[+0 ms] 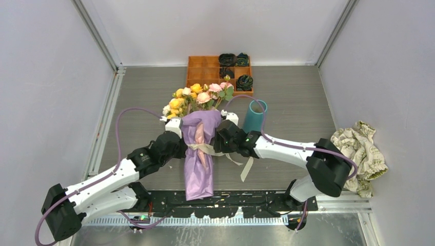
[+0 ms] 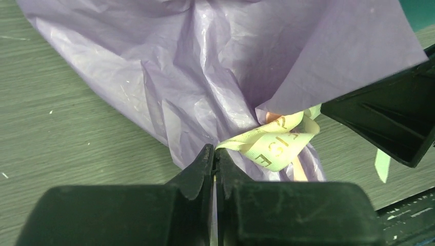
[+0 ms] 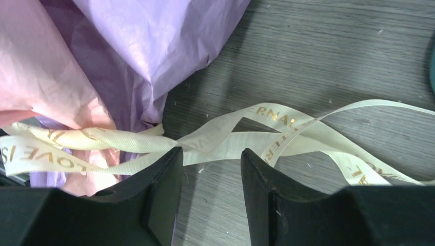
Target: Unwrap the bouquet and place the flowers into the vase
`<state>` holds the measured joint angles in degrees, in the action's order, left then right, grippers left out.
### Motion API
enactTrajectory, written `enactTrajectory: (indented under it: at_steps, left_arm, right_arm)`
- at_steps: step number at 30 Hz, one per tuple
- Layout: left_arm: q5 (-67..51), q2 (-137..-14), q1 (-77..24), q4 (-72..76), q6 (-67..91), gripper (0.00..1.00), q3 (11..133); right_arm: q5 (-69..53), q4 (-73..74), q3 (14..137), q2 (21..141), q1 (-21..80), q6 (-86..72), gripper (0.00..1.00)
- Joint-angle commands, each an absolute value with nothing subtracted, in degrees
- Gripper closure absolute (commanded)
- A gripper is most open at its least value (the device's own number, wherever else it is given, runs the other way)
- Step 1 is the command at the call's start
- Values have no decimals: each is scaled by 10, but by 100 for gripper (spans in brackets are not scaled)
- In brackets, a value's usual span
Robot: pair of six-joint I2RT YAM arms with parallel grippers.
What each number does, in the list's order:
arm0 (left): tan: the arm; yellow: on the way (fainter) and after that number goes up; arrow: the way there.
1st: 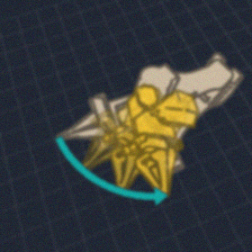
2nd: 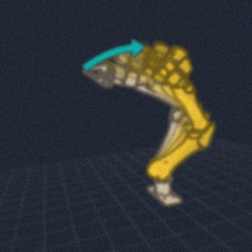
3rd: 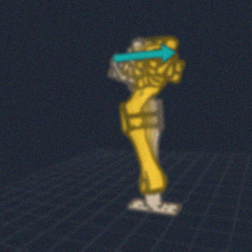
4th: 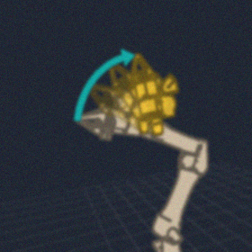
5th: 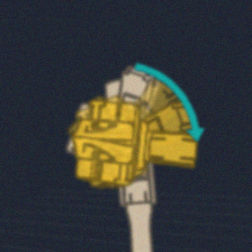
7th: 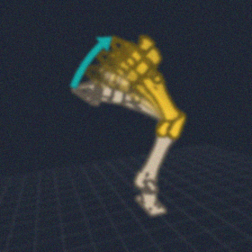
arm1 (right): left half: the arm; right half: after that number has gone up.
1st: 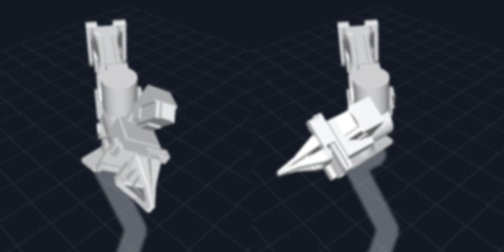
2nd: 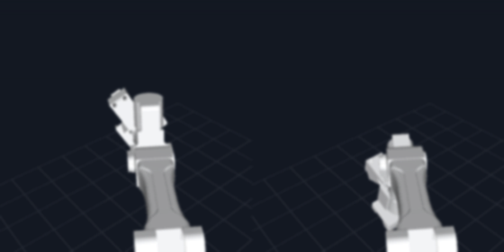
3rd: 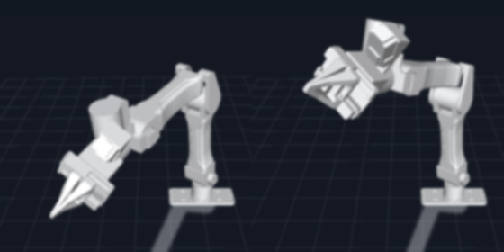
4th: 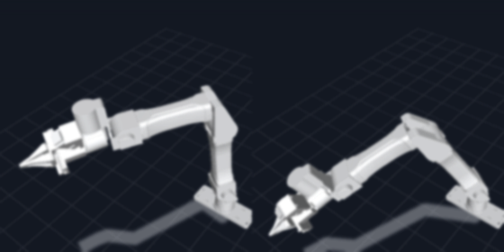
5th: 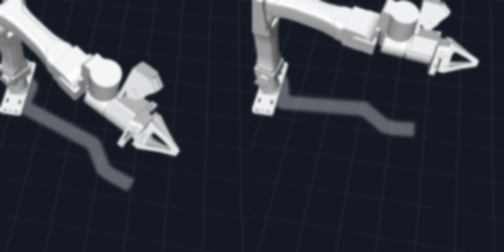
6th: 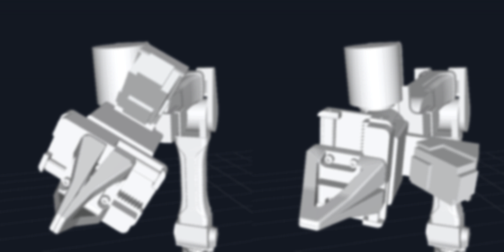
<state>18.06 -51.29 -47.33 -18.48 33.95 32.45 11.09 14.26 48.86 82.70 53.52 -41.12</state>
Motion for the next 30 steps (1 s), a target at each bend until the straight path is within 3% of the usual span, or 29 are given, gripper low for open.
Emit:
enactTrajectory:
  at_steps: [1,7,22,30]
  left_arm:
    - [209,-499,-473,-208,361,96,310]
    - [209,-491,-473,-187,374,96,284]
    - [198,-526,-473,-164,379,96,277]
    - [208,-517,-473,-170,378,96,274]
  right_arm:
    - [94,116,532,853,539,-406,48]
    - [100,119,558,893,549,-397,42]
    - [67,95,524,930,577,-432,46]
    - [107,127,484,891,629,-462,46]
